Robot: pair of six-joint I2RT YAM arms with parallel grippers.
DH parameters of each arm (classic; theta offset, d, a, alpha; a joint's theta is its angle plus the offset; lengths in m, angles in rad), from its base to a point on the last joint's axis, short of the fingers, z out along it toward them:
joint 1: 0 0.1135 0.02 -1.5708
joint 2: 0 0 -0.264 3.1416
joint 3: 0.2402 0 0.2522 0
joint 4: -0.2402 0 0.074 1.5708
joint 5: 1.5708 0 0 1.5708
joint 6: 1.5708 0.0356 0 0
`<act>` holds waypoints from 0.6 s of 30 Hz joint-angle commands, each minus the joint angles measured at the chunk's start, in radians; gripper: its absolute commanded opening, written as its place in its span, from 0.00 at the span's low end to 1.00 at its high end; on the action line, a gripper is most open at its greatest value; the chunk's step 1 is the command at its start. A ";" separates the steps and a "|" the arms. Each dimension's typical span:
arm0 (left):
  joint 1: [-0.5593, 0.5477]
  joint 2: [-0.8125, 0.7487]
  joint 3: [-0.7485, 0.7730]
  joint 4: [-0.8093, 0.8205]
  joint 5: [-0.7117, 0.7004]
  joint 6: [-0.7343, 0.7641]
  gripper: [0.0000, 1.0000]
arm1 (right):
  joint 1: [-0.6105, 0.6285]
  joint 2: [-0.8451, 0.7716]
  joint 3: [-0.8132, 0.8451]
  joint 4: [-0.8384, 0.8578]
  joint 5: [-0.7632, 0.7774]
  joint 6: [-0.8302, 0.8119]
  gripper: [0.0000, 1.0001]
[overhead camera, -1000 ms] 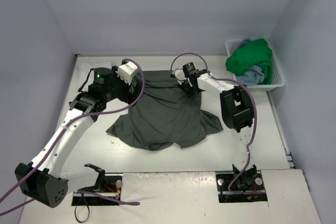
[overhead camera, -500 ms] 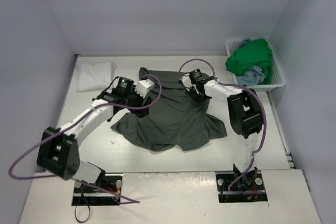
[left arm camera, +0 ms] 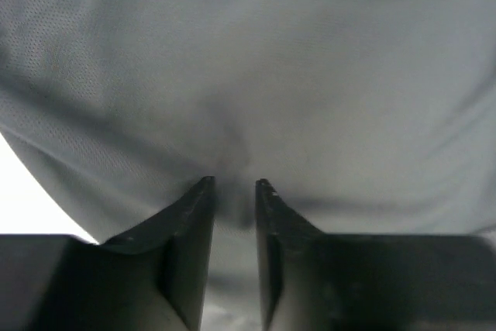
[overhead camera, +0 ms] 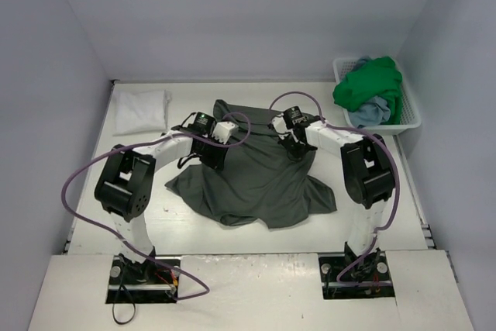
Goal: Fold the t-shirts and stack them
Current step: Flatten out the tshirt
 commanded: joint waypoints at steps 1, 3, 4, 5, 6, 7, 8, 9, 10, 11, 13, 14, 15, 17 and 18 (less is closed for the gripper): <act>-0.005 0.026 0.075 0.006 0.016 -0.018 0.15 | -0.003 -0.066 -0.046 -0.102 -0.035 0.018 0.00; -0.005 0.053 0.096 -0.006 0.004 -0.025 0.08 | -0.003 -0.083 -0.059 -0.105 -0.036 0.017 0.00; -0.005 0.065 0.114 -0.014 -0.004 -0.030 0.03 | -0.003 -0.090 -0.066 -0.105 -0.036 0.017 0.00; -0.004 0.094 0.127 -0.019 -0.014 -0.041 0.01 | -0.003 -0.103 -0.080 -0.108 -0.039 0.017 0.00; -0.005 0.111 0.142 -0.031 -0.024 -0.042 0.01 | -0.002 -0.112 -0.089 -0.108 -0.044 0.015 0.00; -0.004 0.141 0.179 -0.063 -0.027 -0.044 0.00 | -0.002 -0.125 -0.103 -0.108 -0.045 0.015 0.00; -0.004 0.155 0.197 -0.075 -0.030 -0.044 0.00 | -0.002 -0.131 -0.112 -0.109 -0.047 0.015 0.00; -0.002 0.169 0.211 -0.086 -0.037 -0.044 0.00 | 0.000 -0.140 -0.120 -0.109 -0.048 0.014 0.00; -0.001 0.192 0.228 -0.103 -0.056 -0.045 0.00 | 0.002 -0.154 -0.129 -0.112 -0.053 0.014 0.00; 0.003 0.201 0.258 -0.112 -0.062 -0.045 0.00 | 0.005 -0.162 -0.146 -0.112 -0.058 0.014 0.00; 0.013 0.237 0.294 -0.135 -0.082 -0.047 0.00 | 0.020 -0.192 -0.166 -0.117 -0.067 0.015 0.00; 0.018 0.249 0.335 -0.143 -0.091 -0.048 0.00 | 0.028 -0.203 -0.184 -0.117 -0.073 0.015 0.00; 0.030 0.281 0.361 -0.160 -0.100 -0.051 0.00 | 0.037 -0.226 -0.194 -0.118 -0.081 0.015 0.00; 0.047 0.319 0.456 -0.198 -0.114 -0.056 0.01 | 0.070 -0.254 -0.221 -0.123 -0.102 0.018 0.00; 0.056 0.362 0.490 -0.209 -0.117 -0.061 0.01 | 0.086 -0.258 -0.226 -0.123 -0.105 0.021 0.00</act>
